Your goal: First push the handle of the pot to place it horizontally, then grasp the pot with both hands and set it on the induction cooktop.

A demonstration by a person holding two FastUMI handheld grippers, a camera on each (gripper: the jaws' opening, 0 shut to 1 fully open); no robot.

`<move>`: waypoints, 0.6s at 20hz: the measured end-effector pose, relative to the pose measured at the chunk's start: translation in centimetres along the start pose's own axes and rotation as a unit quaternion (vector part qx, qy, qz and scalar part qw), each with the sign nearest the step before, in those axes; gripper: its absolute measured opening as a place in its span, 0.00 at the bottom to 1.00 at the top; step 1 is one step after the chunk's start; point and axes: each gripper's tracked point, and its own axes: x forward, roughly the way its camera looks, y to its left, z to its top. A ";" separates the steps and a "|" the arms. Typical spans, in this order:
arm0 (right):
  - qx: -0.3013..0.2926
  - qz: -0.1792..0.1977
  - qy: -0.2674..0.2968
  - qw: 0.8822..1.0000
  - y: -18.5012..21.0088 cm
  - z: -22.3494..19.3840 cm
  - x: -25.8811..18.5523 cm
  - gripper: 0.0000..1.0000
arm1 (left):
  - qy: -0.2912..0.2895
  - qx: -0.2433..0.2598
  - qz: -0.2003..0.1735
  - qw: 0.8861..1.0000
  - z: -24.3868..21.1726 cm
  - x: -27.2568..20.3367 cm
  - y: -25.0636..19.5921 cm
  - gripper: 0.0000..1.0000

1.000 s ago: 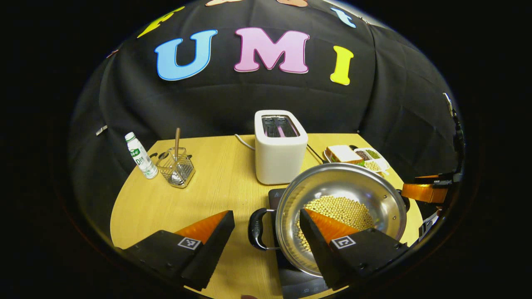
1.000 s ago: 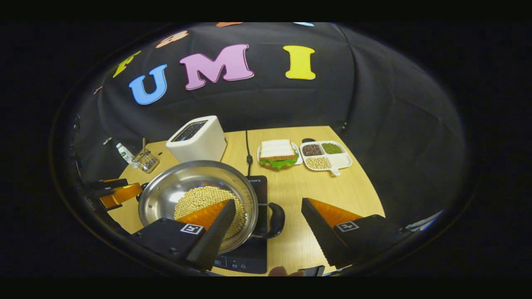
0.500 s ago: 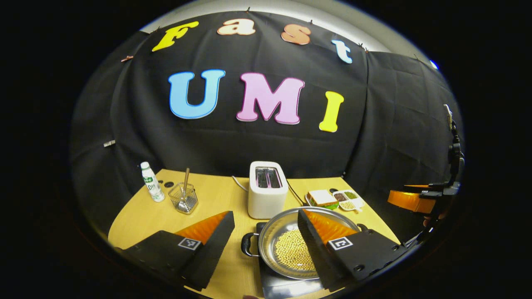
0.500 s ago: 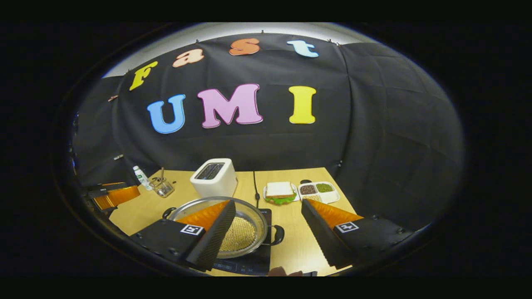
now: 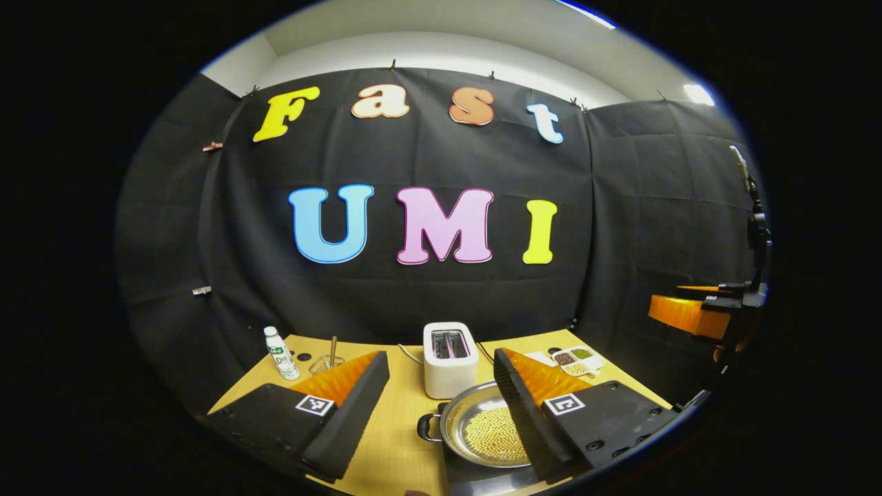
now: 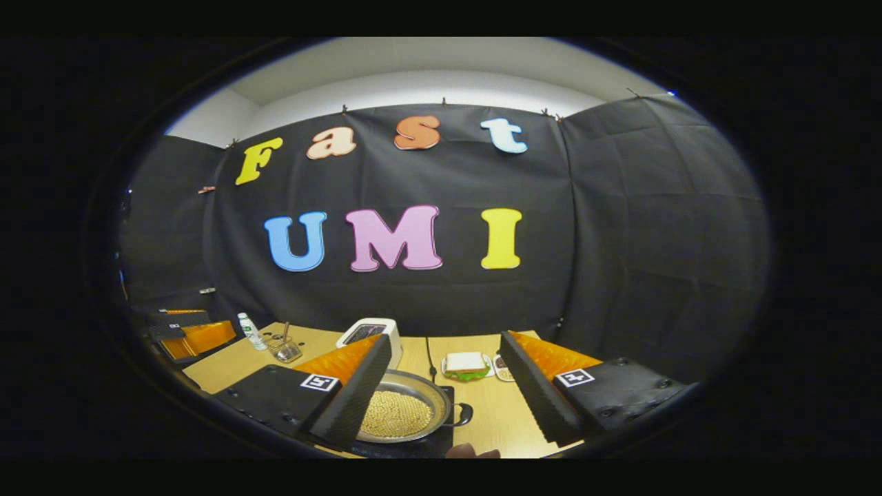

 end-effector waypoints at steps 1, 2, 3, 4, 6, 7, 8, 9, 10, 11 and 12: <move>-0.005 -0.005 -0.008 1.000 0.0 0.2 -0.6 0.98 | -0.008 -0.002 0.000 1.000 0.5 -0.3 -0.2 0.95; -0.008 -0.011 -0.017 1.000 -0.2 0.4 -1.0 0.98 | -0.016 -0.005 0.004 1.000 1.0 -0.7 -0.2 0.95; -0.012 -0.017 -0.025 0.999 -0.6 0.7 -1.4 0.98 | -0.021 -0.004 0.009 1.000 1.2 -1.3 0.0 0.93; -0.016 -0.023 -0.032 0.999 -0.8 1.0 -1.7 0.98 | -0.025 -0.001 0.010 1.000 1.4 -1.7 0.0 0.93; -0.013 -0.024 -0.030 0.999 -0.9 0.6 -2.0 0.98 | -0.025 -0.005 0.011 1.000 1.1 -2.2 -0.1 0.93; -0.011 -0.024 -0.026 0.999 -0.9 0.4 -2.0 0.98 | -0.024 -0.011 0.009 1.000 0.9 -2.3 -0.5 0.93; -0.012 -0.025 -0.023 0.999 -1.1 0.2 -2.0 1.00 | -0.021 -0.016 0.007 1.000 0.8 -2.3 -0.6 0.95; -0.012 -0.026 -0.021 0.999 -1.4 0.2 -2.0 0.98 | -0.019 -0.018 0.007 1.000 0.5 -2.3 -0.4 0.95; -0.011 -0.027 -0.018 0.999 -1.5 -0.1 -1.7 0.98 | -0.015 -0.018 0.008 1.000 0.4 -2.2 -0.3 0.95; -0.008 -0.027 -0.015 0.999 -1.5 -0.3 -1.6 0.98 | -0.012 -0.014 0.009 1.000 0.4 -2.3 -0.2 0.95; -0.008 -0.027 -0.013 1.000 -1.4 -0.4 -1.6 0.98 | -0.010 -0.010 0.009 1.000 0.3 -2.1 -0.3 0.95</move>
